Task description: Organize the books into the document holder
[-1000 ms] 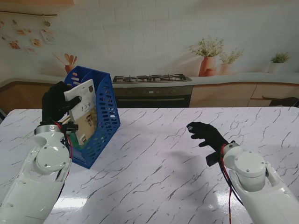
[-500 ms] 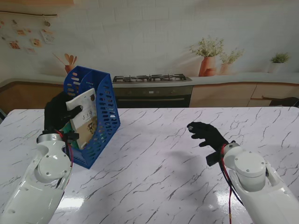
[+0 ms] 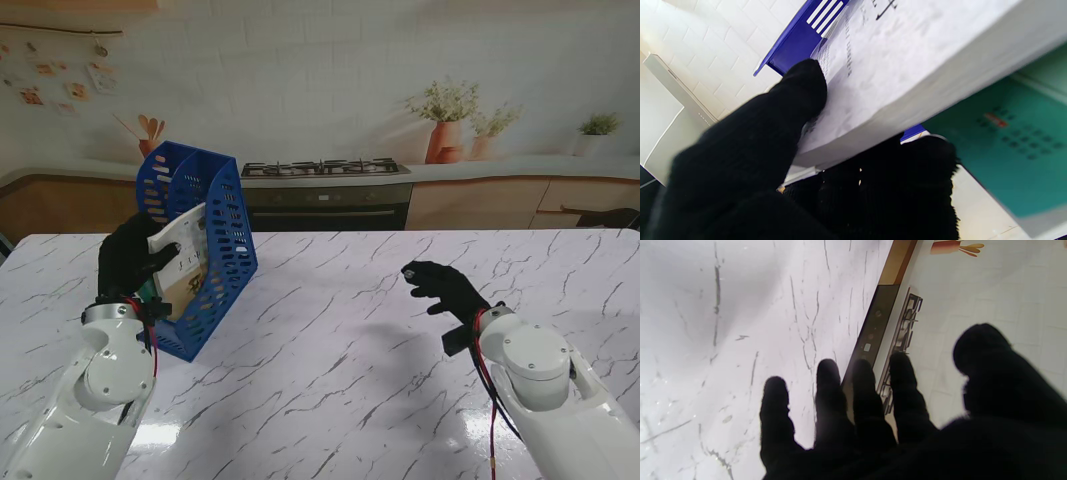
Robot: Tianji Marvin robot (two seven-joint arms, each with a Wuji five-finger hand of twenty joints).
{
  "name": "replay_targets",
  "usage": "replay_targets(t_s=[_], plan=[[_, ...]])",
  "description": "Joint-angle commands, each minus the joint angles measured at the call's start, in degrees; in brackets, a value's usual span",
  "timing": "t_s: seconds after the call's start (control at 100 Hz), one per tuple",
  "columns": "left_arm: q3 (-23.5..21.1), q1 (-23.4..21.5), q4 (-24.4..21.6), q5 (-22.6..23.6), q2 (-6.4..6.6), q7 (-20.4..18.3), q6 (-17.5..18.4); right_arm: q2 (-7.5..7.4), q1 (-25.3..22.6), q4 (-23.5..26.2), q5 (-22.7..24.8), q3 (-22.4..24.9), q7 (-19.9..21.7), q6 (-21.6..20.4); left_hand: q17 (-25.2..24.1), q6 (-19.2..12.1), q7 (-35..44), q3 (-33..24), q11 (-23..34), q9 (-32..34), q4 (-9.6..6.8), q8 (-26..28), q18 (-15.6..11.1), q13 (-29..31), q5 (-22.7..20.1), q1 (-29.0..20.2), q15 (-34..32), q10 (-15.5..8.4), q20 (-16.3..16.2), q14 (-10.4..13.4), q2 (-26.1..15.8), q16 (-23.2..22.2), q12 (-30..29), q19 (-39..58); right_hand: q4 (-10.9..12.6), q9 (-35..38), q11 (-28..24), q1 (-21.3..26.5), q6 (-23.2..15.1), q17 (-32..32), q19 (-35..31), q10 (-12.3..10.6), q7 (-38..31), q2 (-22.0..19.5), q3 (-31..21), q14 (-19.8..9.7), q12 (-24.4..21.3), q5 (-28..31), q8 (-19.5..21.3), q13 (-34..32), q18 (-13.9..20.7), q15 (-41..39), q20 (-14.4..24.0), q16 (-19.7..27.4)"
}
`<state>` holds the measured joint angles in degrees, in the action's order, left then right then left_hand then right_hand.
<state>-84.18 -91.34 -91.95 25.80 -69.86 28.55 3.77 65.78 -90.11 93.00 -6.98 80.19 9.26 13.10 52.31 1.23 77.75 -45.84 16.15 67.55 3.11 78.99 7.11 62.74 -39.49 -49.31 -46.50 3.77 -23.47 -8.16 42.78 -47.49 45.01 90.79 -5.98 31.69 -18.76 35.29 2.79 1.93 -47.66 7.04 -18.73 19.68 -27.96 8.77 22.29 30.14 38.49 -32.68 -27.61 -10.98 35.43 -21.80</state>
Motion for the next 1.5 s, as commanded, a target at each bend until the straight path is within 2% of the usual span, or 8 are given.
replay_targets(t_s=[0.0,0.15,0.39,0.78,0.97,1.22,1.33,1.49], plan=[[0.0,-0.9,-0.9,0.5,0.07,-1.0,0.8,0.39,-0.5,0.0,-0.3,-0.1,-0.1,-0.1,-2.8,-5.5,-0.5,-0.8,-0.3,-0.7,0.69,-3.4,-1.9,-1.8,1.5,-3.0,0.0,-3.1,-0.5,-3.3,-4.7,0.3,-1.0,0.7,1.8,-0.9,0.2,-1.5,-1.9,-0.4,0.1,-1.8,-0.2,-0.5,0.6,-1.8,-0.6,0.2,-1.0,-0.2,2.6,0.9,0.4,0.2],[-0.1,-1.2,-1.7,0.4,0.24,-2.1,-0.1,0.36,-0.6,0.0,-0.5,0.0,0.1,0.0,-8.4,-3.2,-1.8,3.3,-0.4,-4.0,1.11,-13.6,1.2,-6.6,5.7,-1.0,-0.7,-1.4,-3.3,-5.2,-6.6,1.9,-1.7,-0.3,1.8,-1.3,0.3,-1.1,-1.9,-0.7,0.4,-1.7,-0.1,-0.8,1.1,-1.8,-0.7,0.0,-1.0,0.2,2.8,1.0,0.3,0.3],[-0.7,-2.5,-3.9,1.3,0.58,-3.3,-1.7,0.33,-0.6,-0.1,-0.6,0.2,0.3,-0.1,-17.7,-3.2,-4.3,6.7,8.9,-15.2,1.54,-29.7,6.1,-13.3,11.7,0.9,4.1,0.4,-9.1,-6.2,-7.9,3.8,-10.3,-5.8,2.0,-1.5,0.4,-0.6,-1.7,-1.0,0.8,-1.5,-0.1,-0.9,1.9,-1.7,-0.8,0.0,-0.9,0.6,2.9,1.2,0.1,0.4],[-1.2,-5.1,-6.7,2.6,1.14,-5.7,-4.5,0.33,-0.5,-0.4,-1.0,0.0,0.6,-0.4,-24.1,-2.0,-10.2,10.0,9.7,-19.1,0.82,-38.2,9.0,-17.6,11.5,-0.6,8.2,1.6,-12.0,-6.8,-9.5,5.6,-16.1,-10.2,2.1,-1.0,0.9,-0.7,-1.8,-1.1,1.3,-1.2,-0.2,-0.5,1.8,-1.2,-0.9,0.5,-0.9,0.4,2.5,1.4,0.1,0.4],[-1.7,-6.3,-7.8,2.5,1.24,-6.4,-4.7,0.28,-0.5,-0.4,-0.7,0.1,0.6,-0.7,-28.9,-2.8,-14.5,11.7,8.9,-20.3,0.96,-42.4,10.2,-20.9,10.8,-0.4,12.2,1.9,-11.9,-7.0,-10.1,7.5,-18.3,-14.8,2.0,-0.7,0.8,-1.0,-2.0,-0.9,1.2,-1.5,-0.2,-0.6,1.6,-1.5,-0.8,0.6,-0.9,0.1,2.5,1.3,0.2,0.3],[-2.7,-7.6,-10.6,1.7,1.46,-8.1,-4.5,0.12,-0.4,-0.7,0.4,0.1,0.7,-1.5,-39.8,0.2,-33.8,12.2,5.0,-21.5,0.49,-54.6,11.4,-26.0,7.1,6.7,21.5,1.6,-9.1,-6.6,-15.1,13.2,-20.9,-27.6,2.0,-0.4,0.4,-0.9,-2.0,-0.8,1.2,-2.0,-0.2,-0.7,1.6,-2.3,-0.6,0.6,-0.9,0.0,2.7,1.2,0.3,0.3],[-2.8,-7.7,-11.6,1.7,1.42,-8.0,-4.5,0.06,-0.5,-0.6,1.0,0.1,0.6,-2.0,-43.8,1.0,-37.3,12.2,4.1,-22.3,-0.6,-55.2,11.3,-27.0,7.2,9.4,23.9,1.5,-7.5,-5.8,-17.3,14.7,-21.4,-31.9,1.9,-0.3,-0.2,-0.8,-1.9,-0.9,1.3,-2.2,-0.3,-0.7,1.8,-2.8,-0.2,0.7,-1.0,0.0,2.8,1.2,0.2,0.4],[-3.2,-7.8,-13.8,2.6,1.77,-9.2,-4.5,0.0,-0.7,-0.1,1.6,0.2,0.3,-2.6,-46.2,1.0,-40.1,14.4,3.4,-23.0,-0.52,-55.5,11.0,-27.8,8.1,10.6,25.8,1.6,-6.9,-5.5,-18.2,15.8,-21.5,-35.3,1.9,0.0,-1.5,-0.5,-1.6,-0.9,1.4,-2.3,-0.4,-0.6,2.1,-2.9,0.7,1.0,-1.0,-0.1,2.9,1.1,0.0,0.4]])
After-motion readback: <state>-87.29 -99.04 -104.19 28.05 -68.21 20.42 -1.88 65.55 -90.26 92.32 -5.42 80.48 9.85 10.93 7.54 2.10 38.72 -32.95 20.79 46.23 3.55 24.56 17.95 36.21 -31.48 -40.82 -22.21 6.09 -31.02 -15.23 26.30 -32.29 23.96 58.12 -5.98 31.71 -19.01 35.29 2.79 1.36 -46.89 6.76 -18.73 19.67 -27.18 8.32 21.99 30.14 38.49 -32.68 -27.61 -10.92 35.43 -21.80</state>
